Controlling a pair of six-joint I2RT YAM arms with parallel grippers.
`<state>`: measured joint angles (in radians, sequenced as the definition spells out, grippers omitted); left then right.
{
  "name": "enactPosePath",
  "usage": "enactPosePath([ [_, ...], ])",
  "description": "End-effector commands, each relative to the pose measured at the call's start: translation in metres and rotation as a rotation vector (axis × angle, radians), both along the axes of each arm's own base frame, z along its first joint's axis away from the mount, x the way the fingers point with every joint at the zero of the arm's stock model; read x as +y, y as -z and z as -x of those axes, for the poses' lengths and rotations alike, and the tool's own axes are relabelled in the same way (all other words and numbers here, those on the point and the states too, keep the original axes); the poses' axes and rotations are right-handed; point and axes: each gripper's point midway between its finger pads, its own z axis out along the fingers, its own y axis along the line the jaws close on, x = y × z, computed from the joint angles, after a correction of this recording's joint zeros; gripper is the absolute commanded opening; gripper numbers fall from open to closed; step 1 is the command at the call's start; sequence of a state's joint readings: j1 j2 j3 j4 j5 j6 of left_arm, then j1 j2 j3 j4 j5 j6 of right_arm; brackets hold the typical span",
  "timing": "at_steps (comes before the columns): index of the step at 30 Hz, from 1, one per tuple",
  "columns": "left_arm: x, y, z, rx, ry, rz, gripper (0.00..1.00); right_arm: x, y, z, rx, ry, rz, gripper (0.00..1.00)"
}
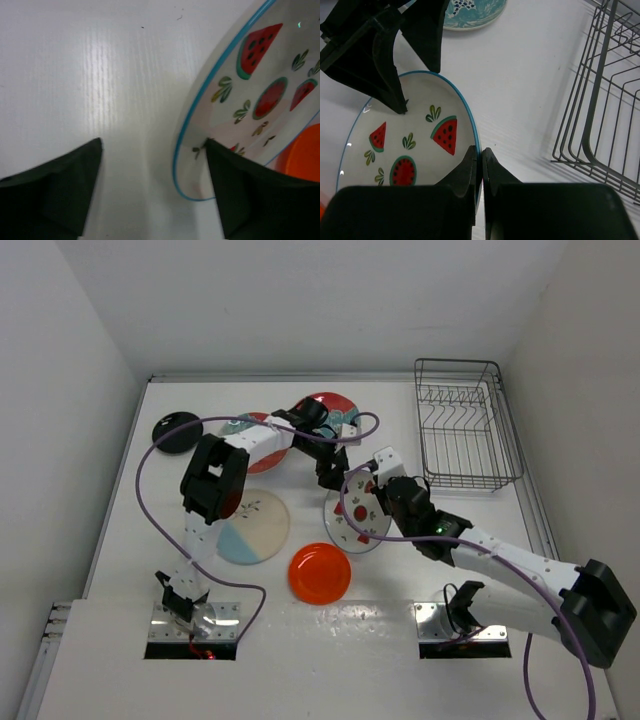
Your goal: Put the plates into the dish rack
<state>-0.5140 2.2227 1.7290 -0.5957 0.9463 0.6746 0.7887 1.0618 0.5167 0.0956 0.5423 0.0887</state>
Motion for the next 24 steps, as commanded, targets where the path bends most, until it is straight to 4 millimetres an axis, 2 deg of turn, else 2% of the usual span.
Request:
enactPosePath([
  [1, -0.005, -0.013, -0.005, -0.033, 0.016, 0.037, 0.76, 0.018, -0.057, -0.018, -0.142, -0.005, -0.122, 0.0],
  [3, -0.006, -0.017, -0.001, -0.031, 0.032, 0.057, 0.56, 0.019, -0.056, -0.018, -0.143, -0.009, -0.125, 0.0],
  [4, -0.007, -0.022, 0.0, -0.034, 0.037, 0.069, 0.41, 0.02, -0.056, -0.018, -0.142, -0.011, -0.123, 0.0],
  [7, -0.008, -0.025, 0.003, -0.024, 0.048, 0.087, 0.19, 0.022, -0.054, -0.019, -0.135, -0.016, -0.128, 0.0],
  [8, -0.009, -0.031, 0.004, -0.03, 0.053, 0.099, 0.08, 0.021, -0.053, -0.02, -0.133, -0.013, -0.125, 0.0],
  [10, -0.009, -0.031, 0.004, -0.03, 0.053, 0.099, 0.0, 0.021, -0.05, -0.019, -0.125, -0.014, -0.13, 0.0],
  [15, -0.009, -0.045, 0.007, -0.077, 0.089, 0.133, 0.0, 0.016, -0.047, -0.016, -0.117, -0.005, -0.128, 0.0],
  [16, -0.009, -0.048, 0.01, -0.088, 0.101, 0.143, 0.0, 0.011, -0.048, -0.014, -0.115, 0.011, -0.127, 0.09],
  [18, -0.008, -0.052, 0.01, -0.132, 0.121, 0.154, 0.0, -0.001, -0.039, -0.011, -0.067, 0.029, -0.085, 0.35],
  [19, -0.008, -0.059, 0.011, -0.149, 0.131, 0.169, 0.0, 0.002, -0.04, -0.008, -0.048, 0.0, -0.097, 0.6],
  [20, -0.008, -0.059, 0.011, -0.149, 0.131, 0.169, 0.0, -0.007, -0.041, -0.011, -0.031, 0.015, -0.102, 0.68],
  [21, -0.008, -0.059, 0.012, -0.161, 0.148, 0.177, 0.0, -0.013, -0.024, -0.002, 0.048, 0.005, -0.06, 0.74],
  [22, -0.007, -0.058, 0.014, -0.159, 0.154, 0.173, 0.0, 0.0, -0.022, 0.006, 0.101, -0.088, -0.103, 0.84],
  [23, -0.006, -0.057, 0.015, -0.175, 0.168, 0.173, 0.0, -0.013, -0.013, 0.008, 0.164, -0.068, -0.088, 0.87],
  [24, -0.007, -0.06, 0.015, -0.183, 0.178, 0.183, 0.0, -0.007, -0.008, 0.013, 0.205, -0.112, -0.108, 0.9],
])
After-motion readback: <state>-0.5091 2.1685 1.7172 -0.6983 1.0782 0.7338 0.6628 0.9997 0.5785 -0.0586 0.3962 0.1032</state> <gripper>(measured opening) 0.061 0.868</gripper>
